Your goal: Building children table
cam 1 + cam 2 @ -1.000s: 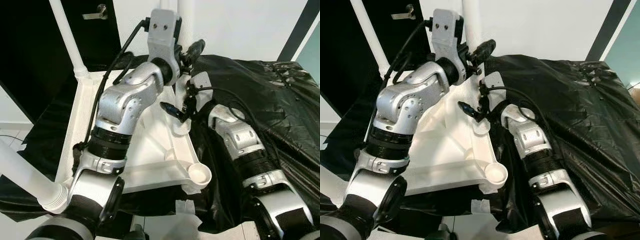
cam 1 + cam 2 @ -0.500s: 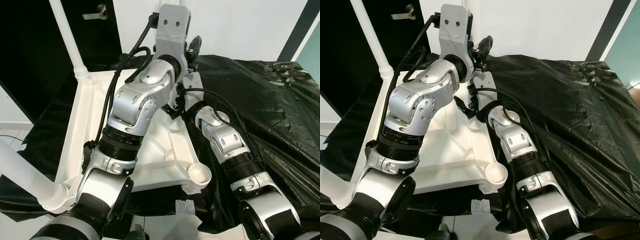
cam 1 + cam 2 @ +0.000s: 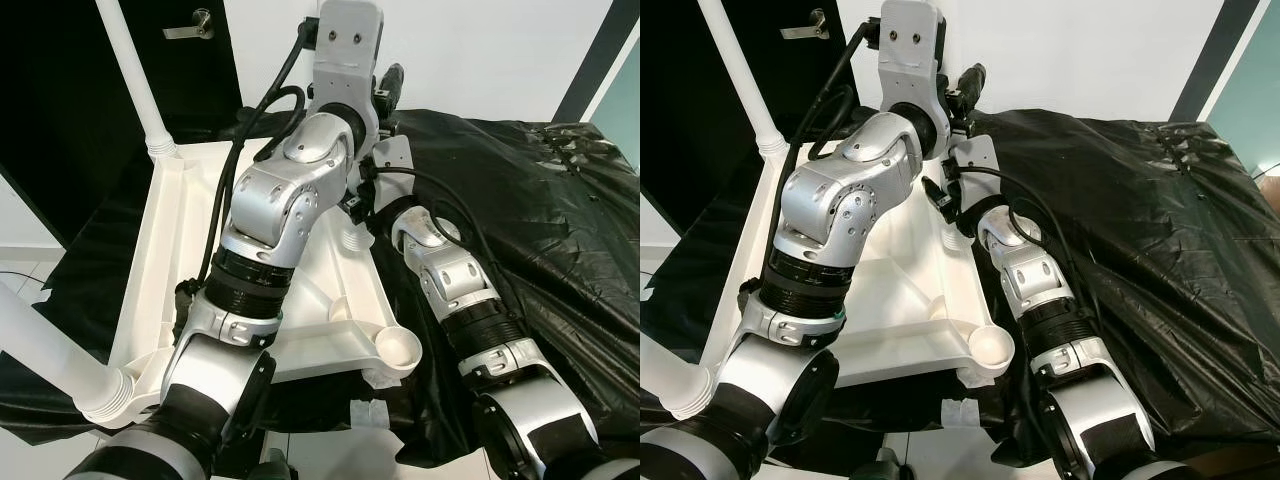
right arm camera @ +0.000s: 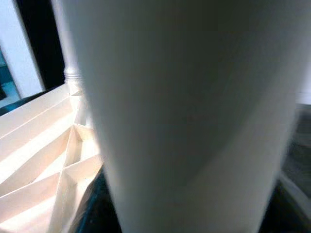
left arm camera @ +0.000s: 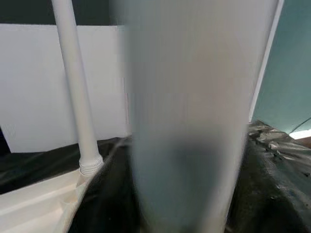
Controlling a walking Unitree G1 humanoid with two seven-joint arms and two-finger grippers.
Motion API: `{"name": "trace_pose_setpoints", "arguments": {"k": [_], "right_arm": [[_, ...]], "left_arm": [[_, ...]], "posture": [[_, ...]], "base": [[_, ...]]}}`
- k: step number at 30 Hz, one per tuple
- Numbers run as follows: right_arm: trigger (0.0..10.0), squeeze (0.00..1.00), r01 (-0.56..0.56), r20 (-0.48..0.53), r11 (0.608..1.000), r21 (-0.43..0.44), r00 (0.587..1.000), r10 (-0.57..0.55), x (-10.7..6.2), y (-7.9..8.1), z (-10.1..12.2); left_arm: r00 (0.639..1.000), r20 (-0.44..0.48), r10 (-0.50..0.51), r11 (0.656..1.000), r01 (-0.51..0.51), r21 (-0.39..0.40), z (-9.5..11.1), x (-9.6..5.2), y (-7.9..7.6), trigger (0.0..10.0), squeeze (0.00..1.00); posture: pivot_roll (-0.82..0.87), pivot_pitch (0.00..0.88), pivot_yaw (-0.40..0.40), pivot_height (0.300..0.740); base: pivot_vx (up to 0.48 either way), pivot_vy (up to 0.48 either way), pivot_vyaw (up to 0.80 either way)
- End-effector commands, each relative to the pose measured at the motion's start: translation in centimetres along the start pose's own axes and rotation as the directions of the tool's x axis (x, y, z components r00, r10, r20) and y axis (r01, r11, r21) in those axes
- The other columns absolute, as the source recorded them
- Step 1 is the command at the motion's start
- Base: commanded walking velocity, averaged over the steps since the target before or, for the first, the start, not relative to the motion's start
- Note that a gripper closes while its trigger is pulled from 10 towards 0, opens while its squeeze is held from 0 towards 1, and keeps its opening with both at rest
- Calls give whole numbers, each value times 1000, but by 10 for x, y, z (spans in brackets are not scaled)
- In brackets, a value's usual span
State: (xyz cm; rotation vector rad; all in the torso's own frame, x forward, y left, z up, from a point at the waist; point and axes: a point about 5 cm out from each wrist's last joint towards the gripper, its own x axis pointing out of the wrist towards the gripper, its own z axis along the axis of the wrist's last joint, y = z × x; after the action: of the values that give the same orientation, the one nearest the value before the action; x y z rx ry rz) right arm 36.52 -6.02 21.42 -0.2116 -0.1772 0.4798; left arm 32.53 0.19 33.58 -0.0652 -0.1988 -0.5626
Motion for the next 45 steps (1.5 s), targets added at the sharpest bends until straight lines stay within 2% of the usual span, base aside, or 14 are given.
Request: {"name": "trace_pose_setpoints", "arguments": {"k": [1,4,5,6,9,14,20,25,27,28,33,36,38,45], "right_arm": [[10000,0,1,-5,1000,-4,1000,-1,2,2,1],[10000,0,7,-6,1000,8,1000,-7,3,1,2],[10000,0,11,-7,1000,15,1000,-11,3,0,3],[10000,0,22,-9,999,29,1000,-22,3,-2,3],[10000,0,31,-10,999,36,999,-30,3,-4,4],[10000,0,74,-33,994,83,997,-72,4,-12,3],[10000,0,119,-53,987,109,992,-113,4,-19,1],[10000,0,120,-47,985,123,992,-115,3,-22,1],[10000,0,120,-47,985,123,992,-115,3,-22,1],[10000,0,78,-38,987,143,997,-73,0,-18,1],[10000,0,59,-34,986,157,998,-54,-3,-17,0],[10000,0,75,-32,984,164,997,-71,-9,-22,-3],[10000,0,75,-32,984,164,997,-71,-9,-22,-3],[10000,0,105,-14,978,183,995,-104,-14,-33,-2]], "left_arm": [[996,53,-71,997,69,33,11,0,-11,10000,1000],[996,63,-68,995,63,71,11,0,-10,10000,1000],[996,68,-62,994,55,100,11,-1,-8,10000,906],[994,83,-65,992,55,113,10,-2,-5,10000,0],[993,96,-69,991,58,120,10,-4,-2,10000,0],[977,198,-84,996,77,42,13,-16,12,10000,0],[968,213,-132,990,117,83,8,-25,14,10000,0],[973,150,-173,978,152,142,-16,-40,15,10000,0],[973,150,-173,978,152,142,-16,-40,15,10000,0],[974,102,-203,968,184,171,-34,-52,18,10000,0],[970,72,-232,955,213,208,-47,-63,19,10000,0],[953,25,-303,914,283,290,-64,-87,17,10000,0],[953,25,-303,914,283,290,-64,-87,17,10000,0],[933,-107,-343,892,359,275,-93,-123,20,10000,0]], "posture": [[163,17,-18,740],[160,18,-18,740],[160,18,-18,740],[155,20,-18,740],[155,20,-18,740],[157,28,-20,740],[163,35,-24,740],[166,38,-25,740],[166,38,-25,740],[169,38,-31,740],[175,41,-38,740],[185,48,-44,740],[185,48,-44,740],[192,53,-47,740]], "base": [[0,0,0],[0,0,0],[0,0,0],[0,0,0],[0,0,0],[0,0,0],[0,0,0],[0,0,0],[0,0,0],[0,0,0],[0,0,0],[0,0,0],[0,0,0],[0,0,0]]}}
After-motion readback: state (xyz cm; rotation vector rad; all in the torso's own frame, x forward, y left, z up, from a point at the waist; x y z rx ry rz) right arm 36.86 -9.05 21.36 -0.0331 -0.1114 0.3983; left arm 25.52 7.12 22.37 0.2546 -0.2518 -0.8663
